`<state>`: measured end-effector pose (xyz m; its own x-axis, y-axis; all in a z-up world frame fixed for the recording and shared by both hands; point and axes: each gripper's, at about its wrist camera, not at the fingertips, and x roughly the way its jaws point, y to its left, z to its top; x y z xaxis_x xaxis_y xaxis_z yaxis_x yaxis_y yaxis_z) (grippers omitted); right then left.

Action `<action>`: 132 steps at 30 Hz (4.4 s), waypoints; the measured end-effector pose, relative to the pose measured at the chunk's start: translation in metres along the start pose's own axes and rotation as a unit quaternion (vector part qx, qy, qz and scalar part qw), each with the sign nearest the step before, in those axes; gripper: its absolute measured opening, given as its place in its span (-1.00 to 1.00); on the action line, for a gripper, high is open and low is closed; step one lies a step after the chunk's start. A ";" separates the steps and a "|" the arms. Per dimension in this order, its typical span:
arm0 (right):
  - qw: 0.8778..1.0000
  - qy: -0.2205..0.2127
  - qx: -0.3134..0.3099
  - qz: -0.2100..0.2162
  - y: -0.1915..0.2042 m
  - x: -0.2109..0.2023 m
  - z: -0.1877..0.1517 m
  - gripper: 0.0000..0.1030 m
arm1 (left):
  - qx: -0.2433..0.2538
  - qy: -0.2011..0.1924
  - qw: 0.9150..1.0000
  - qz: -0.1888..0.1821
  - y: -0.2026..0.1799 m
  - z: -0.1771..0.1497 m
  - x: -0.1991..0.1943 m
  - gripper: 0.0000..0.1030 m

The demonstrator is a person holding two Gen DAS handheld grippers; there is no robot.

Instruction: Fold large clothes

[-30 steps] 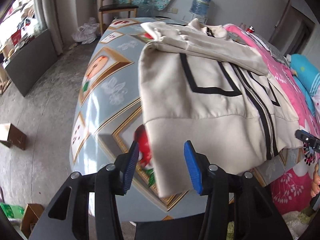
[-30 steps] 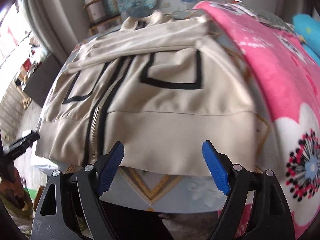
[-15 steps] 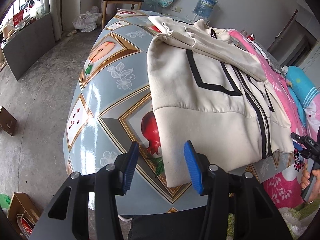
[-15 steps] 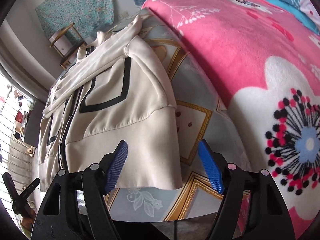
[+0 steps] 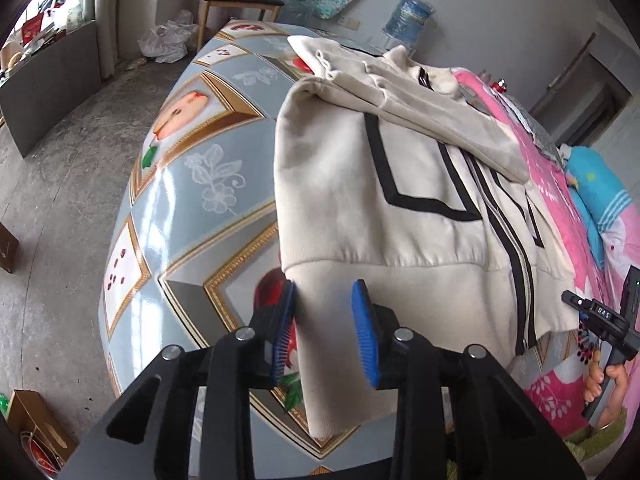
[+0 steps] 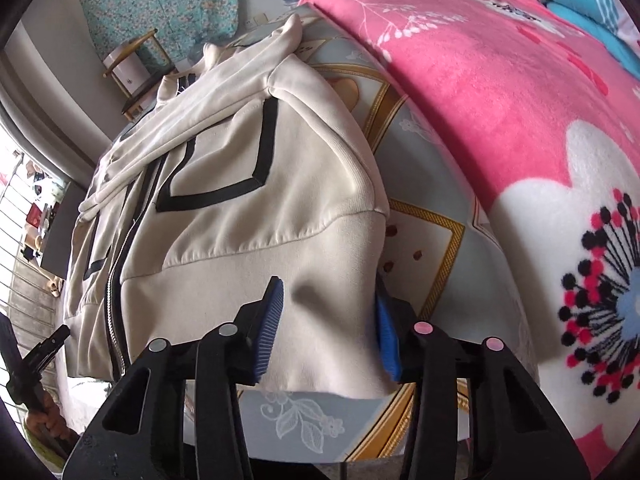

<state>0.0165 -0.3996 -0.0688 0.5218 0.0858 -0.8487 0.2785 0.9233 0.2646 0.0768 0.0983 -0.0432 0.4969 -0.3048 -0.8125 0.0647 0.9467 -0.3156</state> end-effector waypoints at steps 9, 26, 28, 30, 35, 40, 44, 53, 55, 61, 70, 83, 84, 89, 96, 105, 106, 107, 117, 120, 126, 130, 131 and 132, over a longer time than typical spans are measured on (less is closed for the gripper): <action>0.999 -0.019 -0.026 -0.035 0.014 0.002 -0.009 -0.80 | 0.051 -0.007 0.997 0.062 -0.019 -0.007 0.002 -0.67; 0.997 -0.069 -0.031 -0.010 0.011 -0.091 -0.023 -0.85 | 0.106 -0.063 0.990 0.073 -0.032 -0.023 -0.083 -0.91; 0.999 -0.038 -0.018 -0.013 0.002 -0.073 -0.034 -0.83 | 0.089 -0.031 0.993 0.070 -0.022 -0.037 -0.067 -0.91; 0.999 -0.020 -0.019 -0.019 -0.001 -0.055 -0.039 -0.82 | 0.077 -0.011 0.995 0.069 -0.015 -0.045 -0.052 -0.90; 0.997 -0.015 -0.054 -0.051 0.006 -0.044 -0.040 -0.66 | 0.072 -0.012 0.995 0.061 -0.010 -0.050 -0.047 -0.82; 0.997 -0.006 -0.057 -0.055 0.001 -0.043 -0.048 -0.45 | 0.063 0.021 0.996 0.058 -0.005 -0.056 -0.041 -0.76; 0.998 0.009 -0.044 -0.053 -0.002 -0.040 -0.059 -0.41 | 0.049 0.041 0.997 0.050 -0.001 -0.068 -0.039 -0.72; 0.998 -0.006 -0.047 -0.030 0.001 -0.057 -0.059 -0.88 | 0.041 0.023 0.999 0.009 -0.003 -0.065 -0.057 -0.86; 0.998 -0.017 -0.051 -0.025 0.006 -0.067 -0.056 -0.89 | 0.039 0.011 0.999 -0.010 -0.005 -0.060 -0.068 -0.87; 0.998 -0.049 -0.046 0.014 0.015 -0.094 -0.037 -0.89 | 0.037 -0.024 0.997 -0.057 -0.015 -0.036 -0.094 -0.89; 0.995 -0.085 -0.040 0.039 0.028 -0.094 0.006 -0.89 | 0.000 -0.057 0.994 -0.098 -0.010 0.020 -0.088 -0.89; 0.993 -0.081 -0.020 0.081 0.047 -0.008 0.121 -0.85 | -0.049 -0.081 0.995 -0.043 0.027 0.124 -0.030 -0.99; 0.994 -0.068 -0.009 0.083 0.044 0.007 0.128 -0.77 | -0.066 -0.073 0.995 -0.030 0.037 0.129 -0.019 -0.99; 0.994 -0.069 0.043 0.072 0.022 0.028 0.135 0.13 | -0.111 -0.076 0.991 -0.002 0.066 0.128 -0.009 -0.79; 0.993 -0.090 0.045 0.054 -0.002 -0.003 0.109 0.34 | -0.056 -0.064 0.996 0.022 0.047 0.106 -0.013 -0.16; 0.997 -0.072 -0.027 0.031 0.030 -0.010 0.079 0.59 | 0.043 -0.027 0.996 0.073 -0.001 0.085 0.012 -0.01; 0.996 -0.073 -0.033 0.031 0.034 -0.010 0.077 0.59 | 0.057 -0.026 0.995 0.082 -0.006 0.083 0.015 -0.01; 0.997 -0.063 -0.029 0.029 0.039 -0.011 0.076 0.59 | 0.066 -0.025 0.994 0.088 -0.010 0.082 0.017 -0.01; 0.994 -0.064 -0.079 0.044 0.086 -0.012 0.062 0.62 | 0.121 -0.002 0.984 0.131 -0.024 0.072 0.040 -0.02; 0.993 -0.064 -0.094 0.043 0.094 -0.013 0.058 0.63 | 0.122 0.002 0.984 0.131 -0.025 0.071 0.042 -0.10; 0.993 -0.073 -0.095 0.020 0.086 -0.015 0.057 0.63 | 0.122 0.003 0.984 0.132 -0.029 0.070 0.042 -0.23; 0.995 -0.068 -0.069 0.015 0.066 -0.014 0.059 0.63 | 0.106 0.012 0.987 0.122 -0.025 0.071 0.043 -0.22; 0.996 -0.066 -0.061 0.015 0.060 -0.013 0.060 0.63 | 0.102 0.013 0.988 0.119 -0.024 0.072 0.043 -0.23; 0.996 -0.064 -0.052 0.016 0.055 -0.013 0.060 0.63 | 0.098 0.014 0.988 0.117 -0.023 0.072 0.044 -0.22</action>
<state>0.0735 -0.3728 -0.0162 0.6295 0.0727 -0.7736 0.1792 0.9552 0.2356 0.1594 0.0708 -0.0362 0.4939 -0.0751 -0.8662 0.1179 0.9928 -0.0189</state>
